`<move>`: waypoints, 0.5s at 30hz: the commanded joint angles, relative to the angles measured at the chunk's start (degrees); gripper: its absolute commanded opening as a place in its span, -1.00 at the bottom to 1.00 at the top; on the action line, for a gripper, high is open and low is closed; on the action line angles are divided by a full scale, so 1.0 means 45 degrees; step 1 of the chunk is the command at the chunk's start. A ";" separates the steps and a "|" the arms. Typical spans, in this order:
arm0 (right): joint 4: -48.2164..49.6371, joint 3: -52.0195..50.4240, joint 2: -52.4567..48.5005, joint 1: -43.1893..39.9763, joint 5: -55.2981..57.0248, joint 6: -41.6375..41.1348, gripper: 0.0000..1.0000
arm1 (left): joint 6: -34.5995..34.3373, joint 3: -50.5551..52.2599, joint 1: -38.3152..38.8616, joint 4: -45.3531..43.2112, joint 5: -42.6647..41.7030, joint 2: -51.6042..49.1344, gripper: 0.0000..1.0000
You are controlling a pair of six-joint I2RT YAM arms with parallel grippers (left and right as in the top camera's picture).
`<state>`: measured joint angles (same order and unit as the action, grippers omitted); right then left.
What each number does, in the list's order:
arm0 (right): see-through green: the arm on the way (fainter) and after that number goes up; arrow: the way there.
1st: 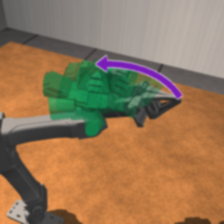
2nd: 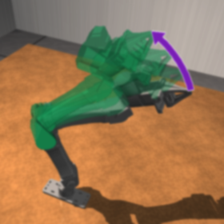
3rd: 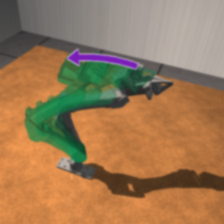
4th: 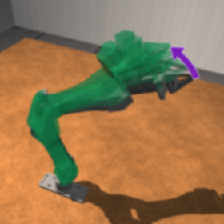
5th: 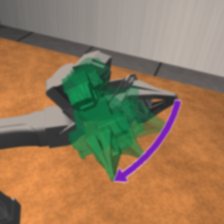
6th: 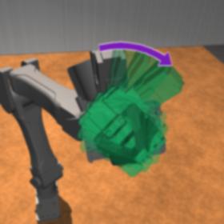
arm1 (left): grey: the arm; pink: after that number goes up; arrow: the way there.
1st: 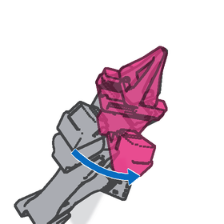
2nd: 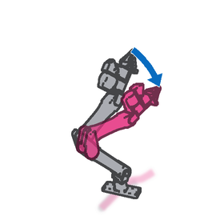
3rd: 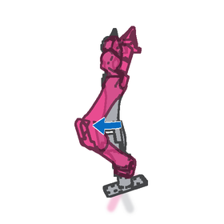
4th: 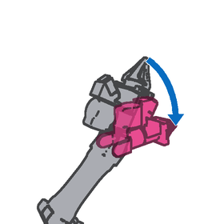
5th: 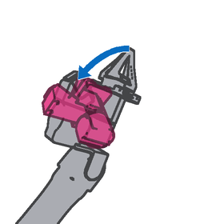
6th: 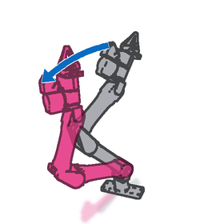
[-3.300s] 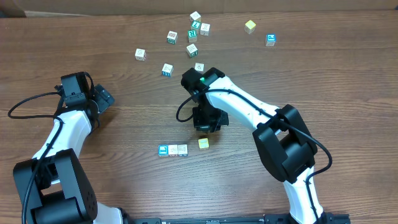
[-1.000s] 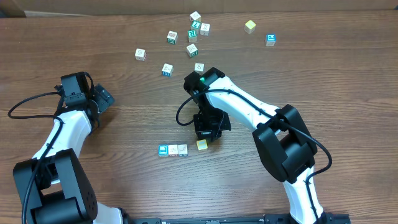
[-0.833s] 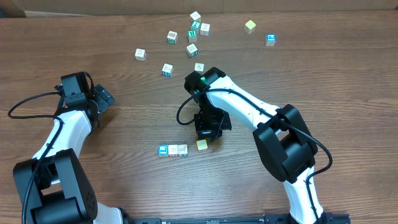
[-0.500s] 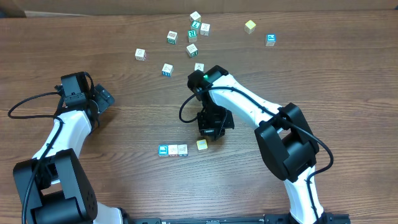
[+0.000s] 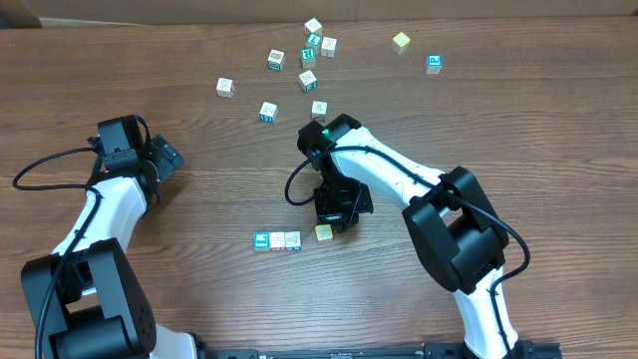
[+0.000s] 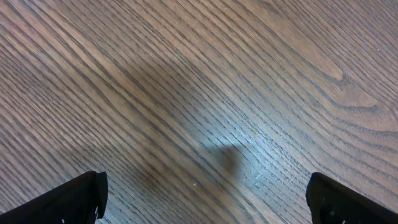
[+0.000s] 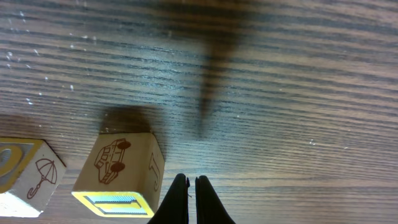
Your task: Form a horizontal line
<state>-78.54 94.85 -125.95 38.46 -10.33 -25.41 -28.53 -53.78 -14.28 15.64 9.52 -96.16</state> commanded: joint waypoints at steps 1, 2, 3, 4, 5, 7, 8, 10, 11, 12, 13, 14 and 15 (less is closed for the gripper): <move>0.0053 -0.0078 0.0151 0.0029 -0.0209 0.0092 -0.92 | 0.0044 -0.0165 0.0010 -0.0005 0.0170 0.0063 0.99; 0.0053 -0.0078 0.0151 0.0039 -0.0233 0.0087 -0.93 | 0.0044 -0.0165 0.0010 -0.0005 0.0170 0.0063 0.99; 0.0053 -0.0078 0.0151 0.0039 -0.0316 0.0087 -0.93 | 0.0044 -0.0165 0.0010 -0.0005 0.0170 0.0063 0.99; 0.0053 -0.0078 0.0151 0.0039 -0.0423 0.0087 -0.93 | 0.0044 -0.0165 0.0010 -0.0005 0.0170 0.0063 0.99; 0.0058 -0.0078 0.0151 0.0039 -0.0500 0.0092 -0.92 | 0.0049 -0.0165 0.0010 -0.0005 0.0170 0.0063 0.99; 0.0053 -0.0078 0.0151 0.0049 -0.0544 0.0087 -0.93 | 0.0044 -0.0165 0.0010 -0.0005 0.0170 0.0063 0.99; 0.0053 -0.0078 0.0151 0.0073 -0.0544 0.0087 -0.92 | 0.0049 -0.0165 0.0010 -0.0005 0.0170 0.0063 0.99; 0.0053 -0.0078 0.0151 0.0121 -0.0544 0.0087 -0.93 | 0.0044 -0.0165 0.0010 -0.0005 0.0170 0.0063 0.99; 0.0058 -0.0078 0.0151 0.0165 -0.0549 0.0087 -0.92 | 0.0044 -0.0165 0.0010 -0.0005 0.0175 0.0063 0.99; 0.0058 -0.0078 0.0151 0.0214 -0.0549 0.0087 -0.93 | 0.0049 -0.0165 0.0010 -0.0005 0.0175 0.0063 0.99; 0.0063 -0.0078 0.0151 0.0257 -0.0549 0.0087 -0.93 | 0.0044 -0.0165 0.0010 -0.0005 0.0170 0.0063 0.99; 0.0078 -0.0078 0.0151 0.0306 -0.0544 0.0087 -0.93 | 0.0044 -0.0165 0.0010 -0.0005 0.0175 0.0063 0.99; 0.0102 -0.0078 0.0151 0.0359 -0.0544 0.0087 -0.93 | 0.0049 -0.0165 0.0010 -0.0005 0.0170 0.0063 0.99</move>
<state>-78.48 94.85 -125.95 39.00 -12.23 -25.43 -28.53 -53.78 -14.28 15.64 9.52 -96.16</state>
